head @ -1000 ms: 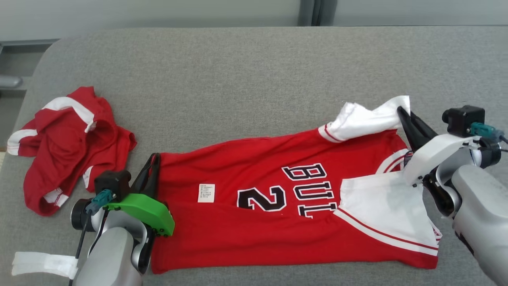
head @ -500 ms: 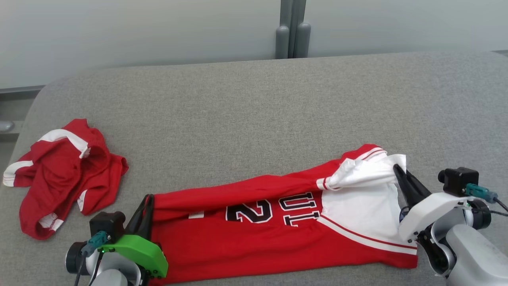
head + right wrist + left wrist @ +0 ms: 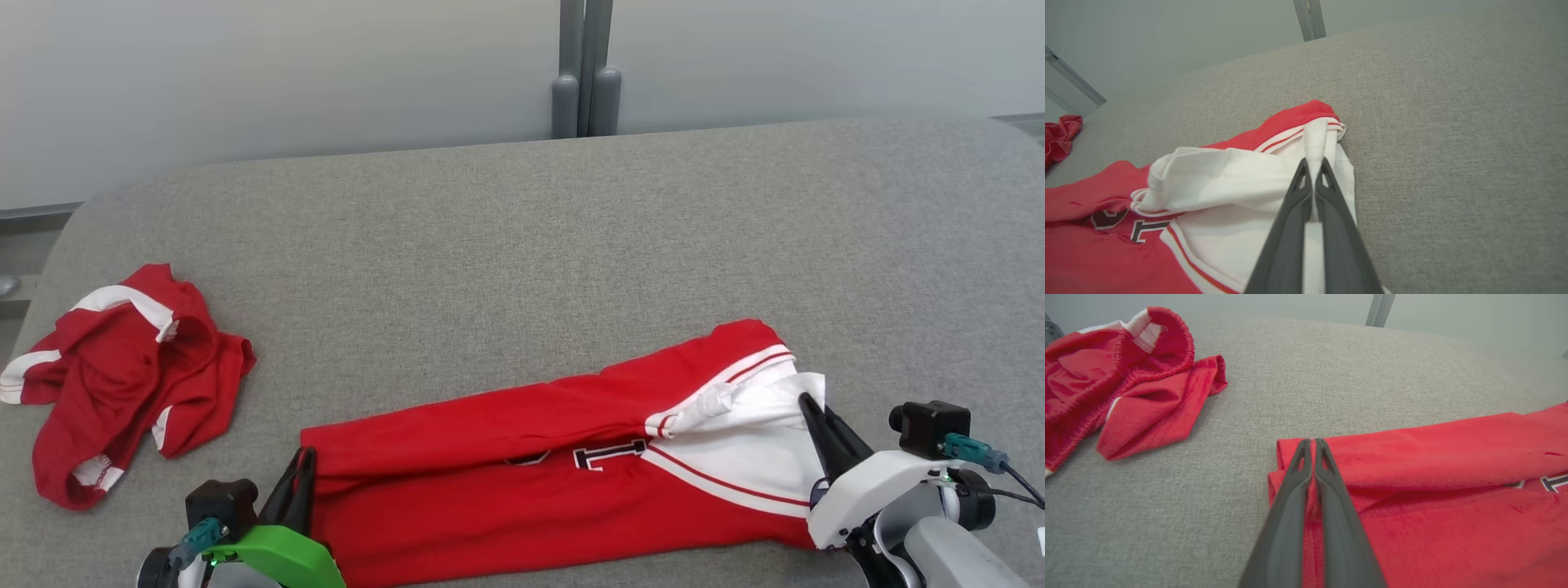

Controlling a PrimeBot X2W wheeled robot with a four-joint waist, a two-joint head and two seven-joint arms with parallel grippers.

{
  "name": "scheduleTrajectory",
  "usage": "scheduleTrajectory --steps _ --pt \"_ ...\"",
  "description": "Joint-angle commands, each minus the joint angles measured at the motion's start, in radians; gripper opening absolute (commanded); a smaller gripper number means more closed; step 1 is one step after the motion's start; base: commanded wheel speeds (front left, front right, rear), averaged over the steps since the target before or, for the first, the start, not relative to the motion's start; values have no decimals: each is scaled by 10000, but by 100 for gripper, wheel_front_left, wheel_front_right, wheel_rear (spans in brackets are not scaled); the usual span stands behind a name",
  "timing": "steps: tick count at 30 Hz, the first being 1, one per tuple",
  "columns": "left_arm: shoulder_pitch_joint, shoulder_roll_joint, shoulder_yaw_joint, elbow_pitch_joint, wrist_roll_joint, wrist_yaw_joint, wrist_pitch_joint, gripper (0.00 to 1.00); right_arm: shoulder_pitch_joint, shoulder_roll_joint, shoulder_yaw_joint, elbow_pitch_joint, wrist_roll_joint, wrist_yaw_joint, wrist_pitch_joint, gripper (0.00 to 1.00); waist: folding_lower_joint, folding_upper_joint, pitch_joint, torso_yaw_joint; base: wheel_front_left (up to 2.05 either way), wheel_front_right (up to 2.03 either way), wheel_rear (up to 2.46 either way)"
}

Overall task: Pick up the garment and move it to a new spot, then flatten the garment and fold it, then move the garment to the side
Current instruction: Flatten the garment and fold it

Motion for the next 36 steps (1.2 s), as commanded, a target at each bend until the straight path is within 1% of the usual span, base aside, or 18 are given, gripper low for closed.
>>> scheduleTrajectory --steps 1,12,13,14,15,16,20,22,24,32,36 --pt "155 12 51 49 67 20 5 0 157 23 -9 10 -83 -16 -23 0 1 -1 22 -51 0 0 0" --pt "516 -226 369 306 253 20 5 0 427 197 90 197 82 -16 -23 0 1 -1 -6 -180 0 0 0" --pt "552 -245 444 287 262 20 5 35 459 195 56 256 117 -16 -23 0 1 -1 -16 -177 0 0 0" --pt "593 -255 562 252 307 20 5 91 453 186 6 301 157 -16 -23 17 1 -1 -25 -168 0 0 0" --pt "641 -286 666 247 322 20 5 100 438 177 -69 312 181 -16 -23 67 1 -1 -32 -158 0 0 0" --pt "679 -317 755 202 394 20 5 100 440 166 -185 267 201 -16 -23 100 1 -1 -42 -145 0 0 0" --pt "928 -457 1271 -117 808 72 5 100 673 103 -724 -195 -14 -16 -24 100 1 -1 -103 -108 0 0 0" --pt "1075 -546 1568 -377 980 159 5 100 755 146 -1105 -582 -236 -16 -24 100 1 -1 -131 -101 0 0 0" --pt "1271 -627 1767 -534 1136 154 5 100 922 229 -1344 -908 -510 -14 -24 100 1 -1 -168 -83 0 0 0" --pt "1518 -875 2039 -723 1490 71 5 100 1116 421 -1427 -1645 -1327 -14 -24 100 1 -1 -248 12 0 0 0" --pt "1511 -904 2093 -754 1549 33 5 100 767 423 -1348 -1504 -1605 -14 -24 100 1 -1 -253 75 0 0 0"
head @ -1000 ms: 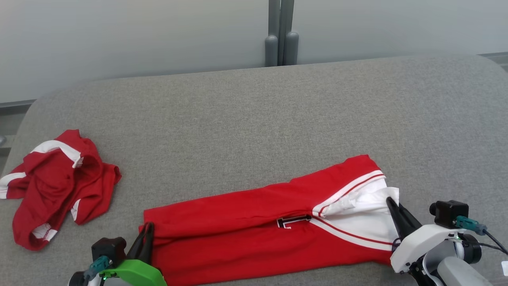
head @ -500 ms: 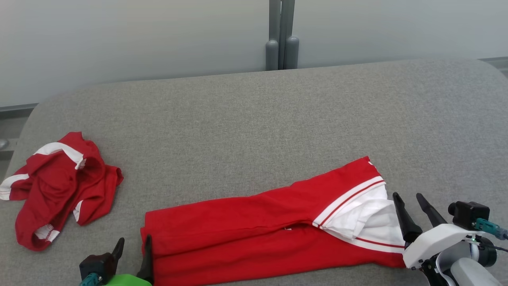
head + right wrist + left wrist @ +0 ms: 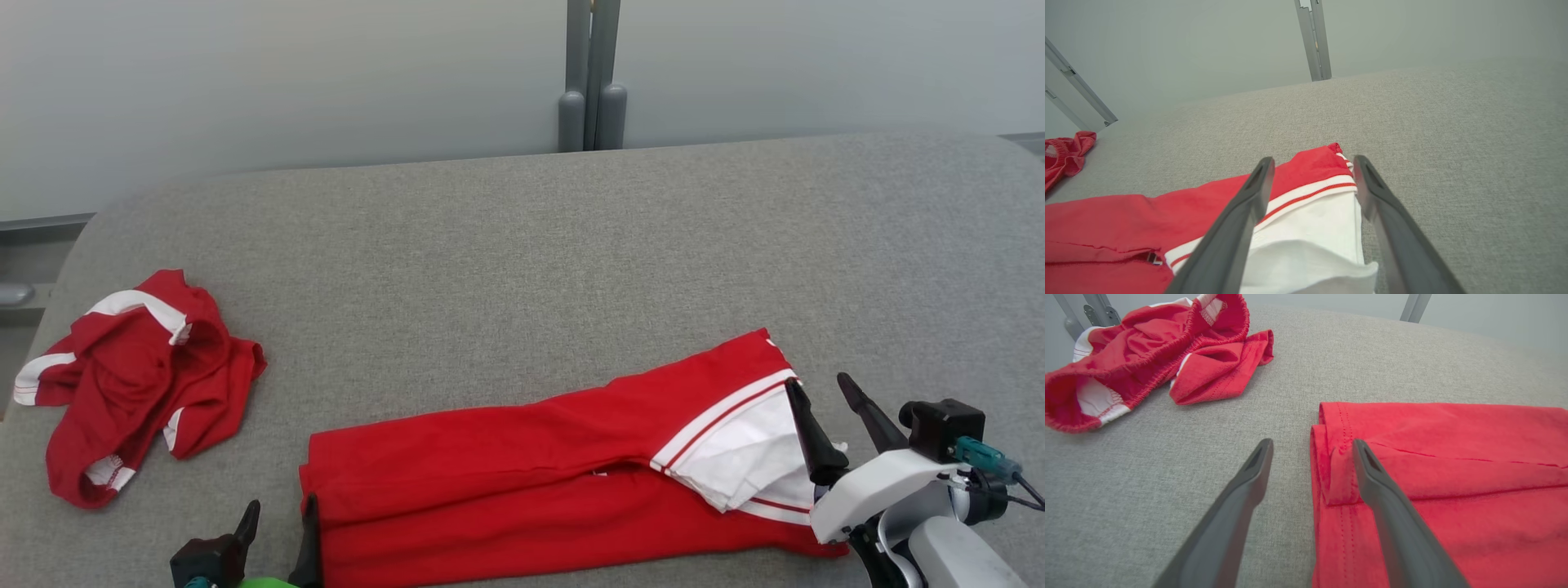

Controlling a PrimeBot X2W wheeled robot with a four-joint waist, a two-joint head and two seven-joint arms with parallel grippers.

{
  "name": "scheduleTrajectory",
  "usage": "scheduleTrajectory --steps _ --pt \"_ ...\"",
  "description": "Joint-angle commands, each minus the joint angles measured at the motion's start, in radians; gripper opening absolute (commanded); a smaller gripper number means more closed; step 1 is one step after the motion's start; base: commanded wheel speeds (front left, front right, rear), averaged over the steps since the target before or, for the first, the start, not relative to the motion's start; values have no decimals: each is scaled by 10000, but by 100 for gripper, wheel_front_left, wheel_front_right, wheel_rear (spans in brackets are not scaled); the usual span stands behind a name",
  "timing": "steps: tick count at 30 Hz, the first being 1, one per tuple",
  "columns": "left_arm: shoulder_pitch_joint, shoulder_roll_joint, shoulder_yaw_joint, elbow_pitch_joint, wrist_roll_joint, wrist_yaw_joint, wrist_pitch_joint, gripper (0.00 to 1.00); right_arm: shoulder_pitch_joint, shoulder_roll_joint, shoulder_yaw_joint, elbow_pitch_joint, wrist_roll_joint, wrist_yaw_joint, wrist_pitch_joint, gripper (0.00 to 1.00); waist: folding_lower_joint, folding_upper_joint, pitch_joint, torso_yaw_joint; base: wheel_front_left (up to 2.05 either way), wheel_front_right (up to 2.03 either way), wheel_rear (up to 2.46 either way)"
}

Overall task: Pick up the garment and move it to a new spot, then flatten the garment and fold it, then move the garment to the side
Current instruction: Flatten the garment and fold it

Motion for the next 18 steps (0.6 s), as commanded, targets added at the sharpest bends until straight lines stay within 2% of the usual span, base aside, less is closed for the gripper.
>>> scheduleTrajectory --steps 1,8,18 --pt "115 17 44 -1 51 -48 5 100 -183 -43 17 124 -51 -13 -22 100 0 0 -7 23 0 0 0" --pt "147 -28 -38 84 81 -69 5 100 -1036 -240 102 1806 130 -13 221 100 0 0 -39 185 0 0 0" --pt "-64 -36 -382 32 18 -72 5 100 -1338 2 673 3645 737 -13 401 100 0 0 137 607 0 0 0"
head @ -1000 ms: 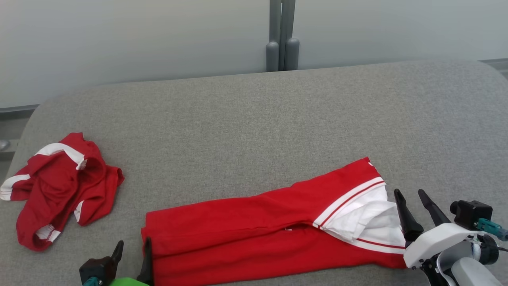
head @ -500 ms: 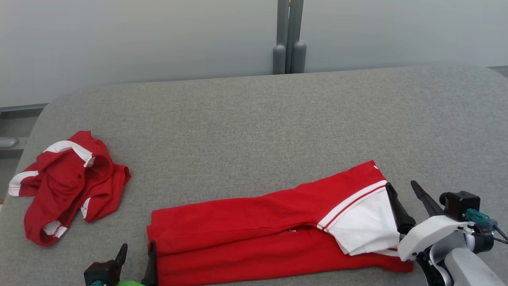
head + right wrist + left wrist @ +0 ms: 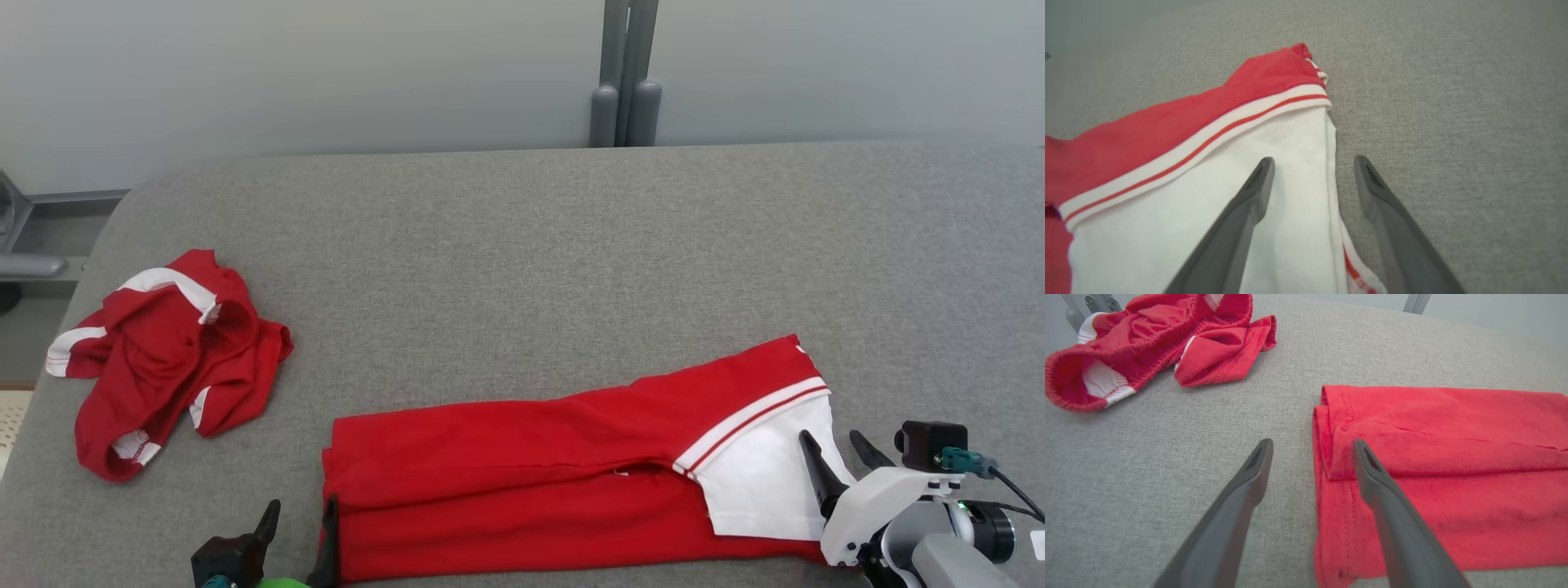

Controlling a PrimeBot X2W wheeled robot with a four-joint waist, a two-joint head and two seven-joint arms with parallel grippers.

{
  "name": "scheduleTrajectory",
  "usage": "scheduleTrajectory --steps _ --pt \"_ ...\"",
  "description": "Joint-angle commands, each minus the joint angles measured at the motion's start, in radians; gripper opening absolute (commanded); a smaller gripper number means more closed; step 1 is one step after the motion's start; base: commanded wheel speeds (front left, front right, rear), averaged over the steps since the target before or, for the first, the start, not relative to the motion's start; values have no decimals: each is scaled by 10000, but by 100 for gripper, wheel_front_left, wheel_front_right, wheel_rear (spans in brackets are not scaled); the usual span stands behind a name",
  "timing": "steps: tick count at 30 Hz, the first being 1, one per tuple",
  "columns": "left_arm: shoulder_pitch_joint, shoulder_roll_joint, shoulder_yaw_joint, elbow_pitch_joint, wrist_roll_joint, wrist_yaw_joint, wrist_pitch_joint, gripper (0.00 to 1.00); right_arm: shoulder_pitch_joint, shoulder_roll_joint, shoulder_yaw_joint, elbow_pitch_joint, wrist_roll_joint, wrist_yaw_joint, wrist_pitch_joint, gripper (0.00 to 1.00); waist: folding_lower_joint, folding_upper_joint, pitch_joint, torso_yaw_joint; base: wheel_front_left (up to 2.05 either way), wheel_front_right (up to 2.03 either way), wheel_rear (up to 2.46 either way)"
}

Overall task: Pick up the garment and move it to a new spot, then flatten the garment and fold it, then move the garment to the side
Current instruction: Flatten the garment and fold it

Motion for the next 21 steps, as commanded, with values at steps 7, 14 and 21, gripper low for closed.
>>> scheduleTrajectory --steps 7,14,21 --pt "-90 19 -252 -301 -47 -28 5 100 -283 84 189 926 400 -13 -248 100 0 -1 165 324 0 0 0" --pt "-135 19 -400 -354 76 -29 5 100 -321 393 1031 1222 1027 -2 -9 73 0 -1 298 557 0 0 0" --pt "-102 17 -352 -417 112 -29 5 100 -336 392 1808 1147 1577 18 -6 0 0 -1 308 652 0 0 0"
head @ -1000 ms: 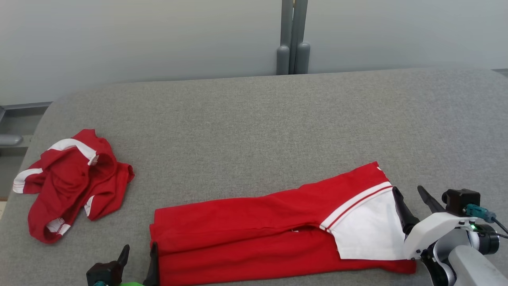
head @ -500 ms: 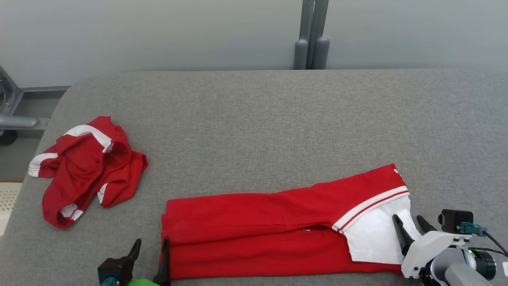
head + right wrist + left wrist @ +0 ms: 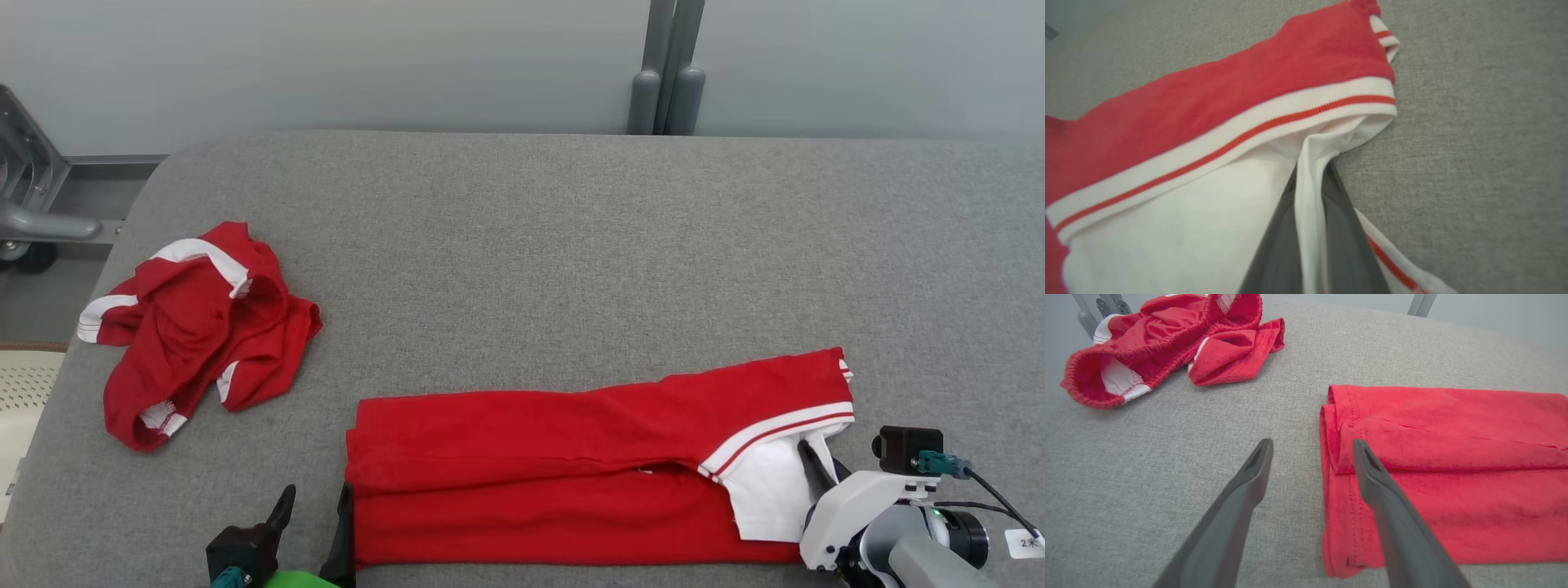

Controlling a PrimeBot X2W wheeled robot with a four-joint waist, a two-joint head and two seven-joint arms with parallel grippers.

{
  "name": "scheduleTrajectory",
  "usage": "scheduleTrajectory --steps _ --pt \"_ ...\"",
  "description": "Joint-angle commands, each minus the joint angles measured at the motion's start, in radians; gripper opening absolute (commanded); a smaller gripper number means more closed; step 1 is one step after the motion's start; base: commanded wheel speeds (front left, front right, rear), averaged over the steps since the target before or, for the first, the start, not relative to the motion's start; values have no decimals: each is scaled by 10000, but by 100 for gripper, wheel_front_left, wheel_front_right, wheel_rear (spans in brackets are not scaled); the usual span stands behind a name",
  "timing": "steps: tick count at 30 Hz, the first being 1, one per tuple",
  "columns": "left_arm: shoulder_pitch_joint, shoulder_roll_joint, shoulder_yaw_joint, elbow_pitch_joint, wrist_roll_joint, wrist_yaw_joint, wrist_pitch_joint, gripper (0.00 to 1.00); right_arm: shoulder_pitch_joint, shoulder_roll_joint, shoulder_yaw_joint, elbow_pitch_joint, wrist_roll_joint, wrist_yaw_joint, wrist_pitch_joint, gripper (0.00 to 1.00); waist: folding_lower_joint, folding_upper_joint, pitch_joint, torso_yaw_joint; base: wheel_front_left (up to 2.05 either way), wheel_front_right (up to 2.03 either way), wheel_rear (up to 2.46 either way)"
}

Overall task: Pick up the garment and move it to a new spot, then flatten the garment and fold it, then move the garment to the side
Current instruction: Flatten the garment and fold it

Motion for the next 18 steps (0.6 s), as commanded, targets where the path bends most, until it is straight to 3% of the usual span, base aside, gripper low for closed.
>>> scheduleTrajectory --steps 1,8,18 --pt "-73 21 18 -33 33 -27 5 100 131 195 290 136 128 58 175 0 0 0 7 -2 0 0 0" --pt "-212 20 -78 -216 -4 -26 5 100 -271 -230 388 341 474 23 -126 0 0 0 29 -78 0 0 0" --pt "-245 23 -346 -510 -185 -26 5 100 -587 -1024 -754 673 -28 20 -297 0 0 0 -51 -502 0 0 0"
